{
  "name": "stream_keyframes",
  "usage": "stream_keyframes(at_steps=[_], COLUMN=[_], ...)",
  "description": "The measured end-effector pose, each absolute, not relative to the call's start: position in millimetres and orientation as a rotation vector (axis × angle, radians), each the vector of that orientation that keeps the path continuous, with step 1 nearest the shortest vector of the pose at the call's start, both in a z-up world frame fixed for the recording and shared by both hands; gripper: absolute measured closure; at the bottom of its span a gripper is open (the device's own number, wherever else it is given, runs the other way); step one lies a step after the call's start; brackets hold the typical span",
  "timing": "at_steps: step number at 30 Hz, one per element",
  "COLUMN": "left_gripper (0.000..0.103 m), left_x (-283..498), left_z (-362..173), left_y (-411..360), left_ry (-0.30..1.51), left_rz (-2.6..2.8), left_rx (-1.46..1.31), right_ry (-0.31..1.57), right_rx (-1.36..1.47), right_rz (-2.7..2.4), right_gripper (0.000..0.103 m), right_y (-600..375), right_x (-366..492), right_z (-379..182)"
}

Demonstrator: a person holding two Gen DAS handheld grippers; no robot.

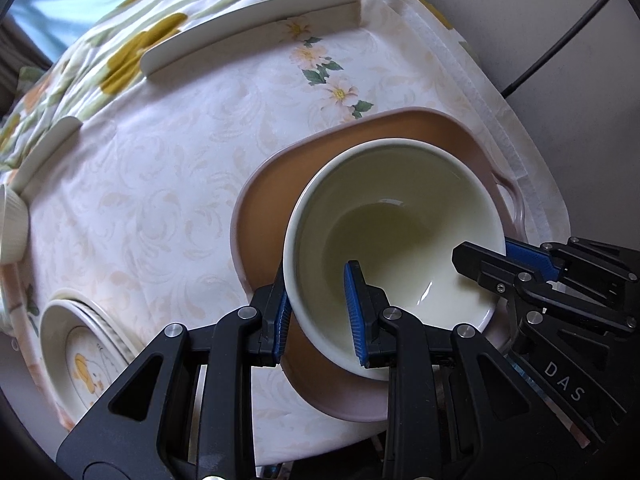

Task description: Organize plates and bowls

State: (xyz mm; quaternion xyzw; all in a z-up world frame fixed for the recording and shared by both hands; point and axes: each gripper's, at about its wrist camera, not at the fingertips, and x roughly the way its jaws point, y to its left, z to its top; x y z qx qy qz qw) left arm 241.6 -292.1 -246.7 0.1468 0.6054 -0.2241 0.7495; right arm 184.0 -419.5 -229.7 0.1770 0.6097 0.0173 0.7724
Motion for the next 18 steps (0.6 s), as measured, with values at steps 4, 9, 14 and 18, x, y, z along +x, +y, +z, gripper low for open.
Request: stream_keyframes(at_steps=[4, 9, 14, 18], left_gripper=[0.080, 0.080, 0.080, 0.080], left_x=[240, 241, 241, 241], left_z=[-247, -246, -244, -235], left_y=[-294, -295, -293, -290], left_ry=[1.316, 1.321, 1.325, 1.310], left_rz=[-0.479, -0.465, -0.457, -0.457], left_rx=[0.342, 0.338, 0.321, 0.294], right_ry=[1.321, 1.317, 1.314, 1.297], right_rx=[0.396, 0.402, 0.414, 0.422], right_rz=[0.032, 0.028, 0.031, 0.030], right_gripper=[0.089, 0.089, 0.089, 0.089], right_y=[-419, -420, -423, -425], right_x=[183, 181, 177, 174], right_z=[-230, -229, -226, -219])
